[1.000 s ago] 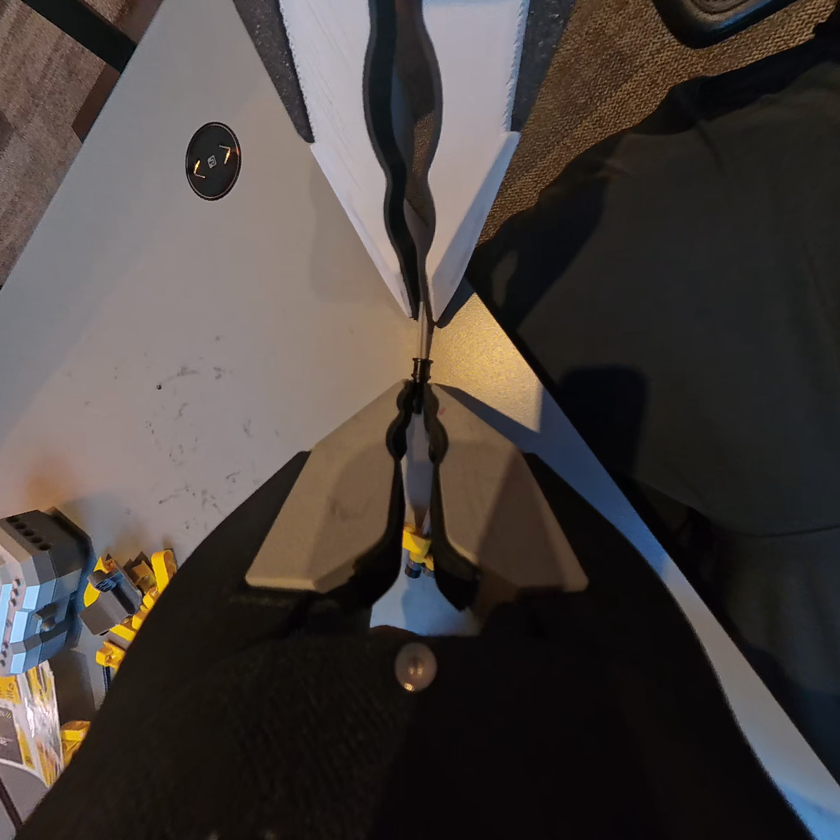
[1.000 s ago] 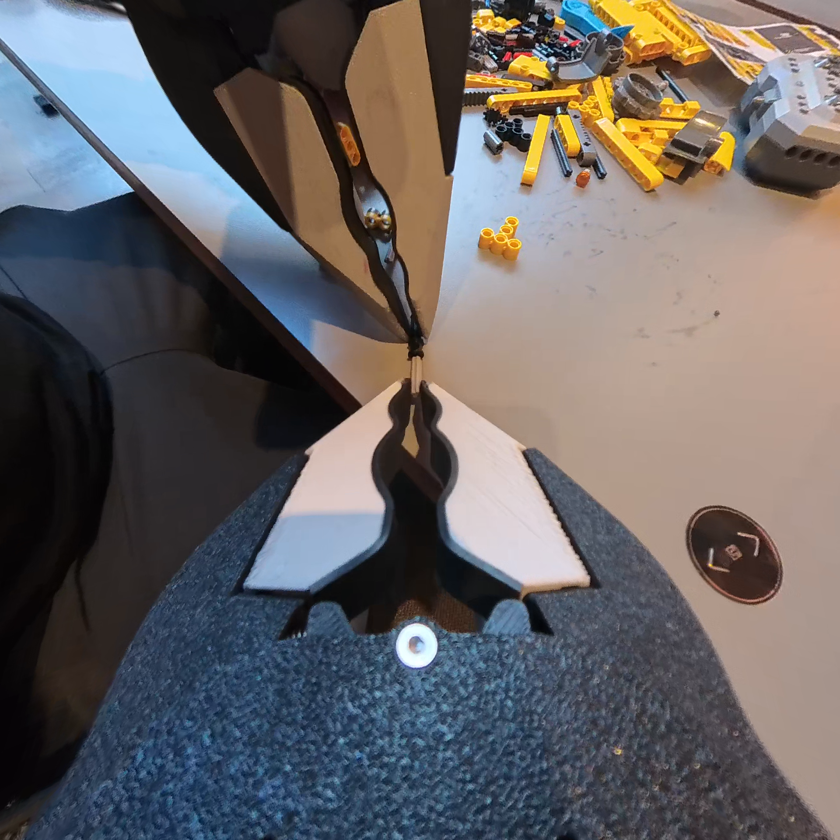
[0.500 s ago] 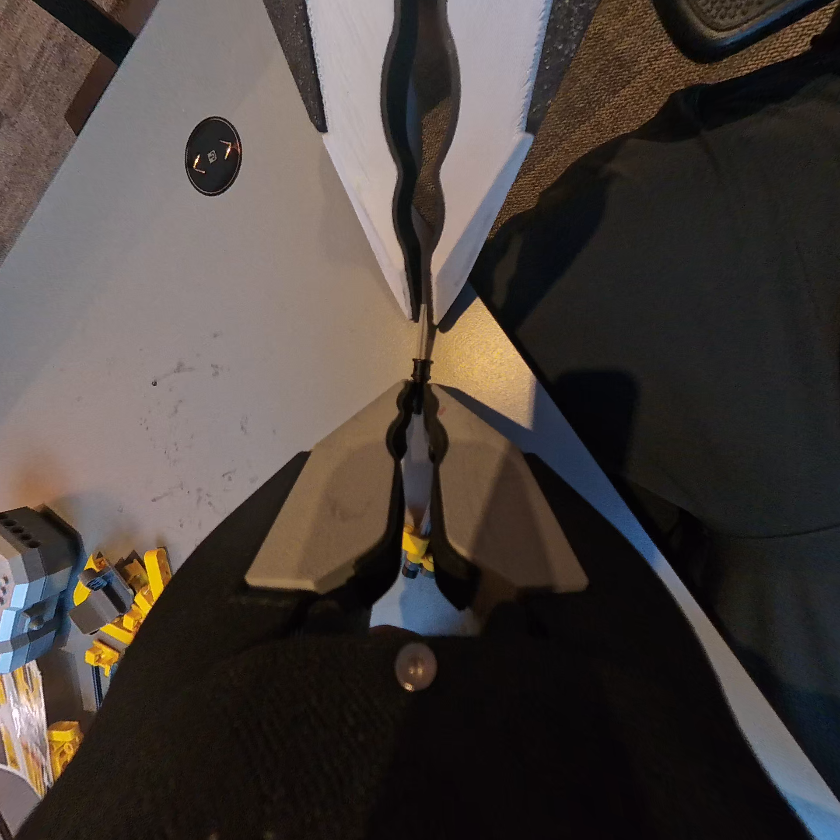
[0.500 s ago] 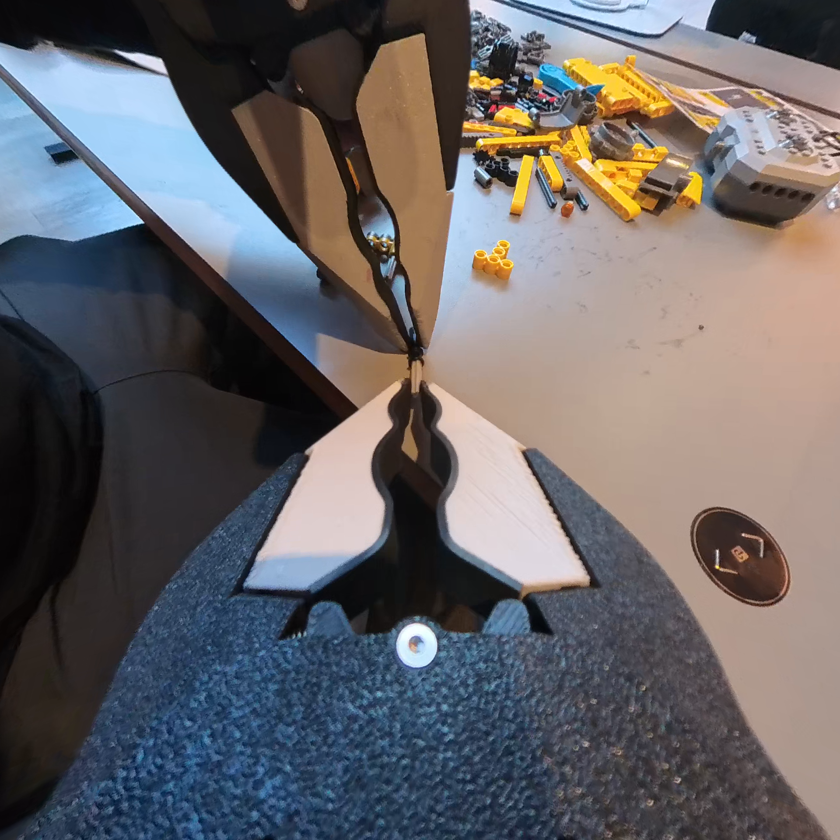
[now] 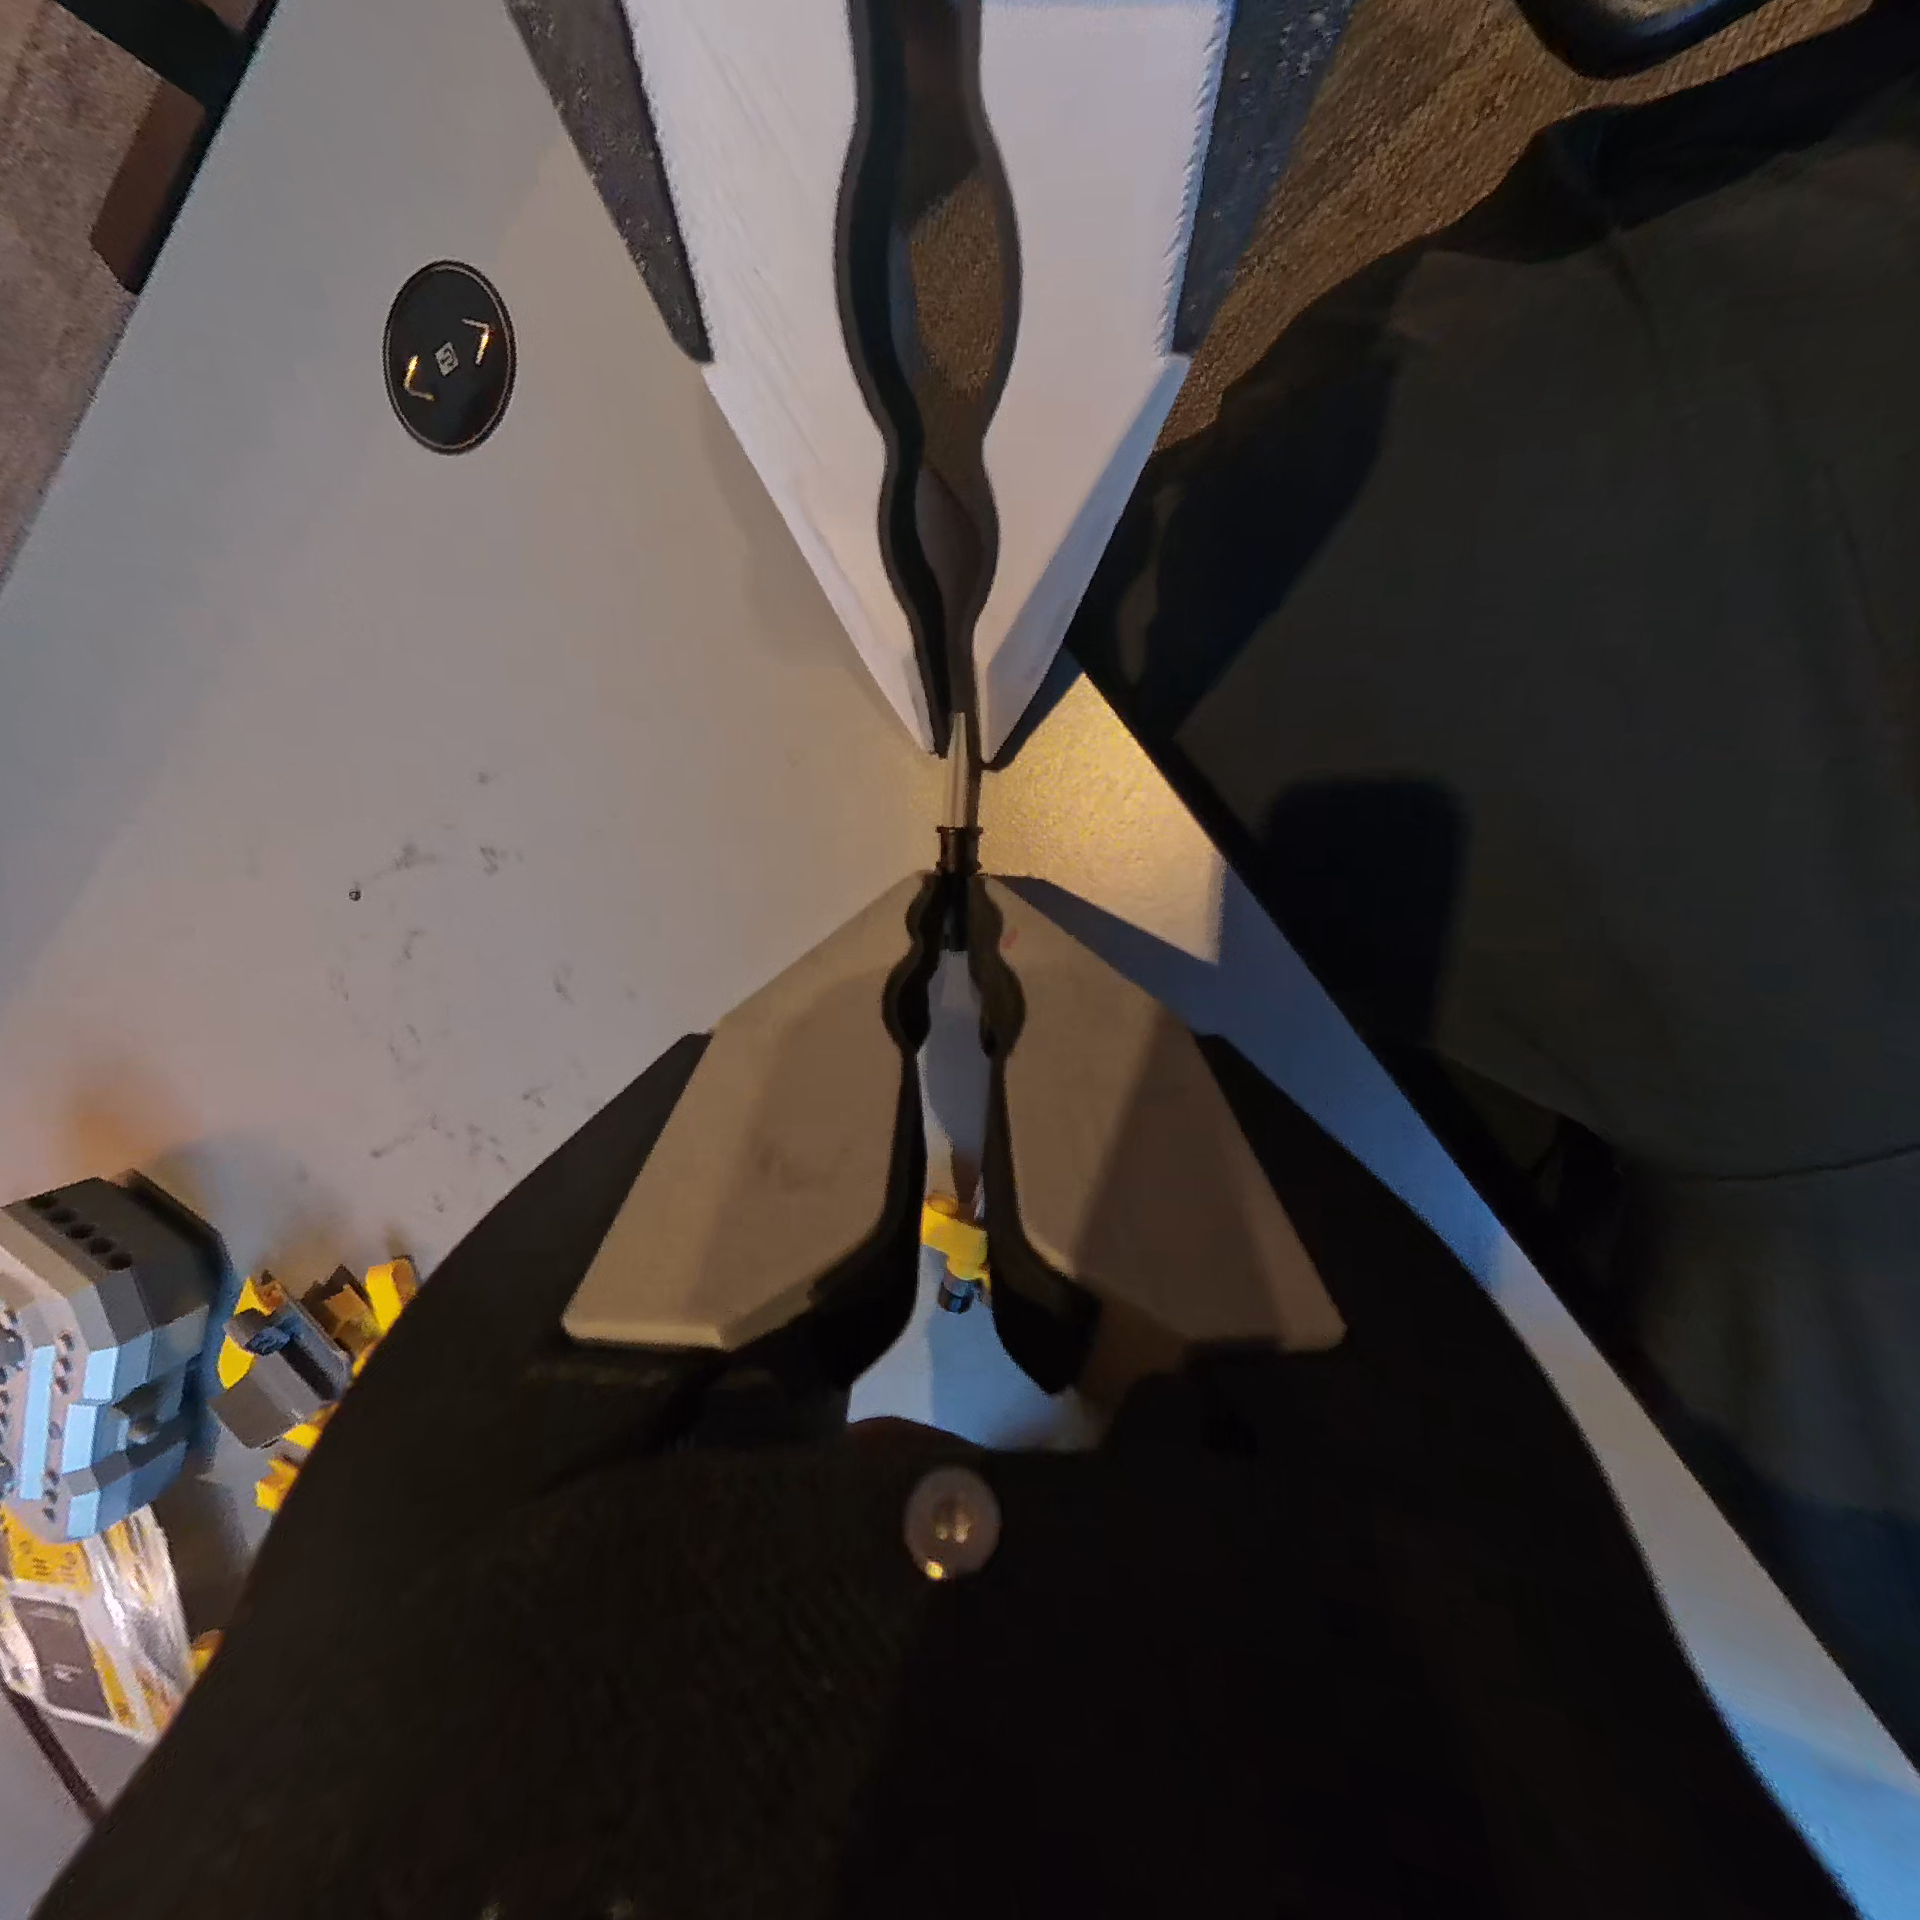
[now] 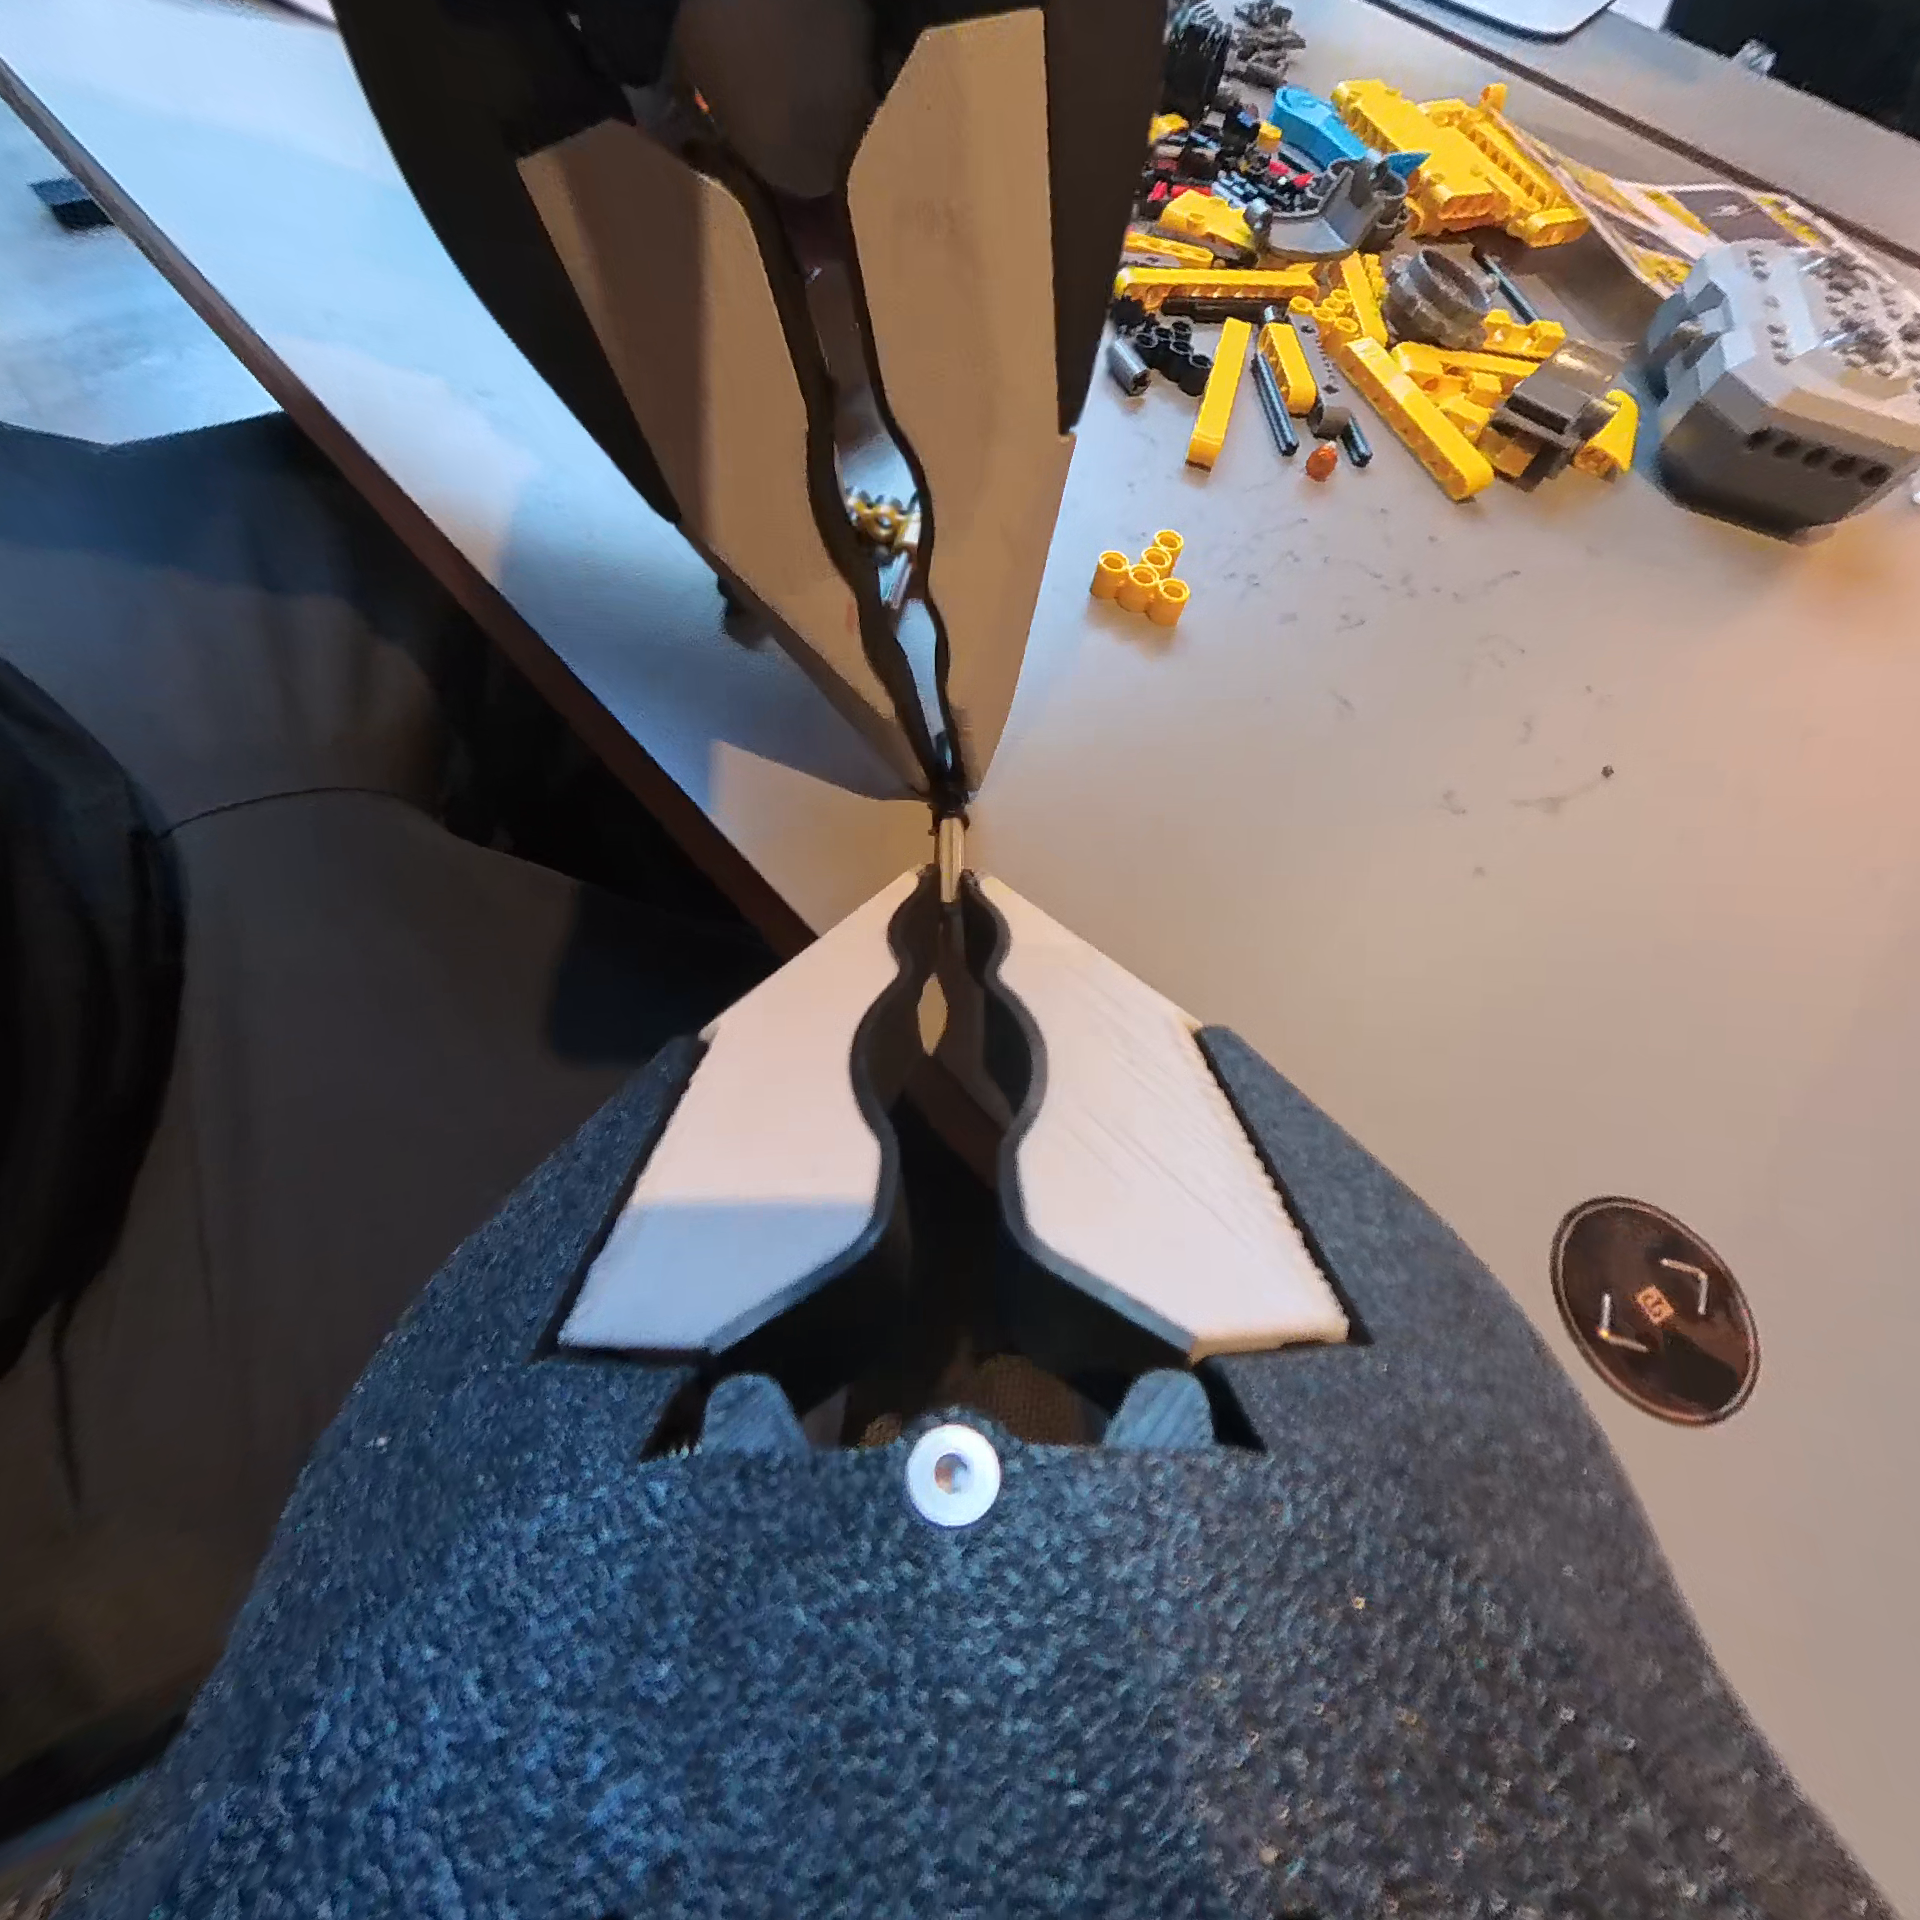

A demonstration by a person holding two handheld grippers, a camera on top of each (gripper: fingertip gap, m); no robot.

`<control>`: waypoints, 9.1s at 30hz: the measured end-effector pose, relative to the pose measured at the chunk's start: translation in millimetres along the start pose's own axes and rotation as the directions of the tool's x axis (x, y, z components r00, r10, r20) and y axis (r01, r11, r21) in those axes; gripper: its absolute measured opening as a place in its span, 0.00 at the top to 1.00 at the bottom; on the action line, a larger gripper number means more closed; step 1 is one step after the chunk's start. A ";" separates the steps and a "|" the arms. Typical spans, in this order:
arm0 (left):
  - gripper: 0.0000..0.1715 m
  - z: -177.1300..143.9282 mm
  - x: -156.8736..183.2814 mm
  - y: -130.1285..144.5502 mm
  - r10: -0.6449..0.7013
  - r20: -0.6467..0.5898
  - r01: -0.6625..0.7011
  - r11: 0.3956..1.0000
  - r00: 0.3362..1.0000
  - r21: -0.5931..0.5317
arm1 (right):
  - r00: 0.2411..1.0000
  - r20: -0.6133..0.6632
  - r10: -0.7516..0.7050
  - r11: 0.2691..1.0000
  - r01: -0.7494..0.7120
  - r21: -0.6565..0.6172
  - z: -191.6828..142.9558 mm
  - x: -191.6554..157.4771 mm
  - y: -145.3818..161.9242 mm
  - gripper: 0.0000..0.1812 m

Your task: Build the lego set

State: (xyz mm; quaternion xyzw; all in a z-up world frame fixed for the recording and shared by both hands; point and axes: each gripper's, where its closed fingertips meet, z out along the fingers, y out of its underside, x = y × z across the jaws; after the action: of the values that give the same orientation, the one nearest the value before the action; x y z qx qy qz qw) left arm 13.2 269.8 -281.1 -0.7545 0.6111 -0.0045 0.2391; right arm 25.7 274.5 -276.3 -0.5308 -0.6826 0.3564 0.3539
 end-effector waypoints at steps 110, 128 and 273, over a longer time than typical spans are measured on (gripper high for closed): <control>0.98 -151.2 101.4 92.3 -0.679 0.303 0.375 0.659 0.669 0.652 | 0.943 0.247 -0.222 0.972 0.193 0.138 45.2 -90.3 -135.2 0.90; 0.98 -135.7 110.8 54.9 -0.577 0.337 0.274 0.723 0.743 0.634 | 0.907 0.367 -0.205 0.975 0.157 0.157 46.2 -136.5 -125.4 0.89; 0.85 -88.2 80.5 90.0 -0.792 0.113 0.683 0.581 0.600 0.444 | 0.953 0.275 0.128 0.987 -0.096 -0.129 77.6 -84.6 -78.6 0.97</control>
State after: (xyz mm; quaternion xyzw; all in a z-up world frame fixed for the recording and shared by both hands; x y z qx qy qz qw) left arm -75.6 151.6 -258.9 -0.8757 0.1807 -0.1006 0.4362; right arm -62.5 168.9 -255.8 -0.5316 -0.7142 0.4085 0.2010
